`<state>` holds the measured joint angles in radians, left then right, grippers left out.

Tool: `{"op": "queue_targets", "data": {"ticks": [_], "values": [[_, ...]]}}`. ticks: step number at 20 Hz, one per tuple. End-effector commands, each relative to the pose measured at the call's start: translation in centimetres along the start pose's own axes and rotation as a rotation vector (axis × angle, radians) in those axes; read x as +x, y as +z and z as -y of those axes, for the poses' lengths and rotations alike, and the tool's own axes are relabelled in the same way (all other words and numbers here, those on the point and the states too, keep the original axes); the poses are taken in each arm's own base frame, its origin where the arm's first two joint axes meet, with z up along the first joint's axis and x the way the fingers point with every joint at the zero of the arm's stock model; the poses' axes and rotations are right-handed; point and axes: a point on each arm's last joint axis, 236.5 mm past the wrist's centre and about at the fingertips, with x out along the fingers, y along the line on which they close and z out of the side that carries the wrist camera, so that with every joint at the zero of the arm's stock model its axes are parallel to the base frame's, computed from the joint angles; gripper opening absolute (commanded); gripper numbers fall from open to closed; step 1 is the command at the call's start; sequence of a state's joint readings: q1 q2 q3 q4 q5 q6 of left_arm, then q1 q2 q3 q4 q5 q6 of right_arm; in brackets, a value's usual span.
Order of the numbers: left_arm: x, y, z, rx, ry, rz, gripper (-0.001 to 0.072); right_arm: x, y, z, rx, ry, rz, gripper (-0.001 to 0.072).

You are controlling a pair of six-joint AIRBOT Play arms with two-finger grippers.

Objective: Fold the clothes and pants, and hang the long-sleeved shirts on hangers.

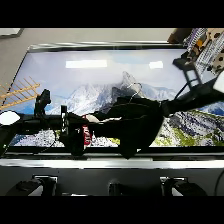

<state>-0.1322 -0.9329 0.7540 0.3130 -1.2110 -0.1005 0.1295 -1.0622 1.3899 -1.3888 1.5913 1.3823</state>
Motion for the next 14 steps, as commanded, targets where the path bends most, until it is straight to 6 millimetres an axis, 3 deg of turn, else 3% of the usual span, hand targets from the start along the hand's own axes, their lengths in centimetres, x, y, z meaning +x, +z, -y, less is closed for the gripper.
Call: {"op": "queue_targets", "data": {"ticks": [1,4,6,9,10,11,14], "values": [[0.0,0.0,0.0,-0.003,0.000,-0.001,0.0024,3.6,1.8,-0.2,-0.104,0.043,0.093,0.0603],[0.0,-0.1,0.0,-0.005,0.000,-0.001,0.0024,3.7,2.5,0.4,-0.084,0.023,0.121,0.0597],[0.0,-0.1,0.0,-0.005,0.000,-0.001,0.0024,3.6,1.5,1.2,-0.014,-0.010,0.086,0.0596],[0.0,-0.1,0.0,-0.004,0.000,-0.004,0.0024,1.9,-1.2,5.9,0.146,-0.225,0.017,0.0585],[0.0,-0.3,0.0,-0.001,0.001,-0.013,0.0024,1.1,-2.4,8.1,0.277,-0.329,0.001,0.0547],[0.0,-0.7,-0.1,0.005,0.003,-0.028,0.0024,0.9,-3.0,9.1,0.388,-0.377,-0.003,0.0501],[-0.1,-2.3,-0.4,0.002,0.018,-0.096,0.0025,3.7,-3.6,8.3,0.535,-0.336,-0.058,0.0498]]}}
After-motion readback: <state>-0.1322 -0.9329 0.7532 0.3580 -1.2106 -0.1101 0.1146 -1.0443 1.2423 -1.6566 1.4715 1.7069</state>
